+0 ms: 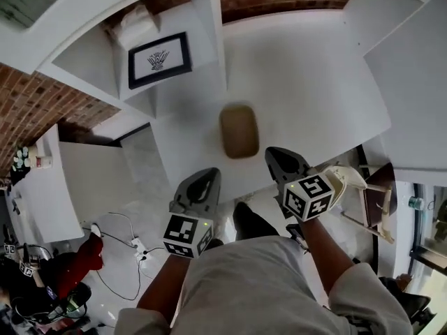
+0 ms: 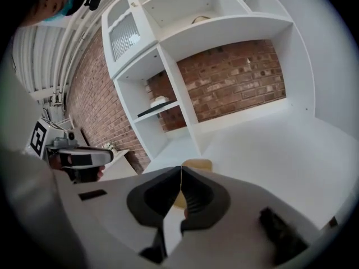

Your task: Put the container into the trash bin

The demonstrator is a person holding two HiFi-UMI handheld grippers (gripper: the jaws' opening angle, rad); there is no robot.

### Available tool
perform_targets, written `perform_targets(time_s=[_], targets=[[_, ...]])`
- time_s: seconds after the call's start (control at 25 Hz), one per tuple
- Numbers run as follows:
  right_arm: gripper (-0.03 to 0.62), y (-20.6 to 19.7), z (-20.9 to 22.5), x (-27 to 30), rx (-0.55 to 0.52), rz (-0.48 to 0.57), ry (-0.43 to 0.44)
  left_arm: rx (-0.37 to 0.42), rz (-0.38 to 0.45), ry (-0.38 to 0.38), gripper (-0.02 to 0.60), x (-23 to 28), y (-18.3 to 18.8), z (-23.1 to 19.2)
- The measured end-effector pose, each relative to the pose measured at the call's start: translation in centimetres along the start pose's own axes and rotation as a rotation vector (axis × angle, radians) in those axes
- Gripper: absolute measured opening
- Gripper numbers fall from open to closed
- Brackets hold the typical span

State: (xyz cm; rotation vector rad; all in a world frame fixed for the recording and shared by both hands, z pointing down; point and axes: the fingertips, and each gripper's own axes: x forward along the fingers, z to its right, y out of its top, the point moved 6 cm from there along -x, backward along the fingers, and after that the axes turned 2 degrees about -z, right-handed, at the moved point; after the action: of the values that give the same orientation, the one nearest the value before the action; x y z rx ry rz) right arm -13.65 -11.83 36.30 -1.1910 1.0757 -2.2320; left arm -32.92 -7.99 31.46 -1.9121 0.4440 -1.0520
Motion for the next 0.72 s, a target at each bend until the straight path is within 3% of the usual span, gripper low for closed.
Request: perform_targets(time_s=[0.64,0.72], targets=[[0.031,-1.8,5.2,7.8,-0.012,-0.188,0.041,-0.095,-0.043,0.115,0.017,3.9,-0.6,-1.7],[0.069,-2.2,5.5,8.6,-0.009,-0.211,0.036,-0.103,-0.049,0.125,0.017,3.9,-0.8,-2.0]])
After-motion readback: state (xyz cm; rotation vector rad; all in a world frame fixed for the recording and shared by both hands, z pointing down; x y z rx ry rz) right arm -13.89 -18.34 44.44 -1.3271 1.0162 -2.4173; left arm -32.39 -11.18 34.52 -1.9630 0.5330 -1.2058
